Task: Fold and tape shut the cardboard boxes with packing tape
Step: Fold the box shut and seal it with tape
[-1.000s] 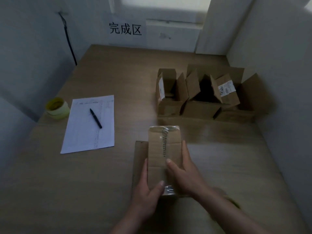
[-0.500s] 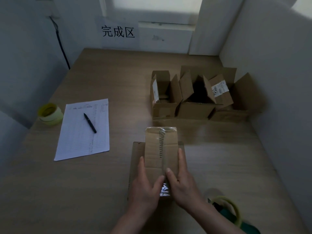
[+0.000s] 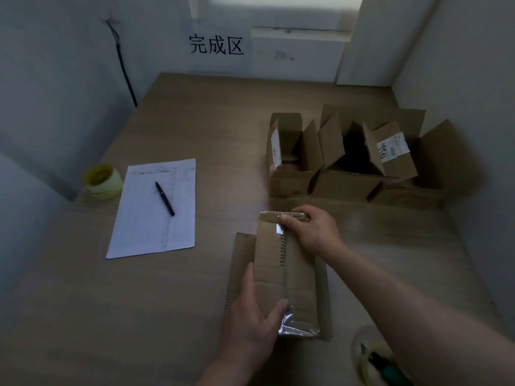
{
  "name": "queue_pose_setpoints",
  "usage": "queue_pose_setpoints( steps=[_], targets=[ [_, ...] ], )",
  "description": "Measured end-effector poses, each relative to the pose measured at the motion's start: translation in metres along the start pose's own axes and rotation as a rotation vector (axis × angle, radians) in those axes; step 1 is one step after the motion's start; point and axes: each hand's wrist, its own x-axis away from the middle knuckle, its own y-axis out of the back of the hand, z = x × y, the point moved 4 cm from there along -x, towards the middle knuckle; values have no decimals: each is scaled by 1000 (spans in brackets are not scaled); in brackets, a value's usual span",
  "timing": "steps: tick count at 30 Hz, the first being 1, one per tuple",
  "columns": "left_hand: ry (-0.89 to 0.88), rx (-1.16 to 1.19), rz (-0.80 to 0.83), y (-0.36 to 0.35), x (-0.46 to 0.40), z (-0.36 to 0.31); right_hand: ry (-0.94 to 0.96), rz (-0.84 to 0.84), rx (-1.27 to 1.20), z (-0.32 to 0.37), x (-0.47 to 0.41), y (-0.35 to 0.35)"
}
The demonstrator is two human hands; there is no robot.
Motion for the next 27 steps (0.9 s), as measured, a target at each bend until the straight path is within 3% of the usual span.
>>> queue_pose_setpoints(
  steps=[4,9,14,19,22,24,27],
  targets=[
    [18,39,-13,-1,0,-2,-47,-70,-257,-5,16,-3],
    [81,140,-78,-2,-1,-10,-81,84,-353,-35,93,-19],
    [120,205,-34,-2,0,-17,-140,219,-348,-64,160,-30],
    [221,375,81,8,-1,-25,-134,165,-347,-45,171,-18],
    [100,535,191,38,1,-30,-19,103,-552,-31,177,-4],
    [-26,563,175,64,1,-32,-3,21,-682,-31,180,4],
    [67,604,144,90,-6,-12,-68,9,-881,-24,183,4]
  ],
)
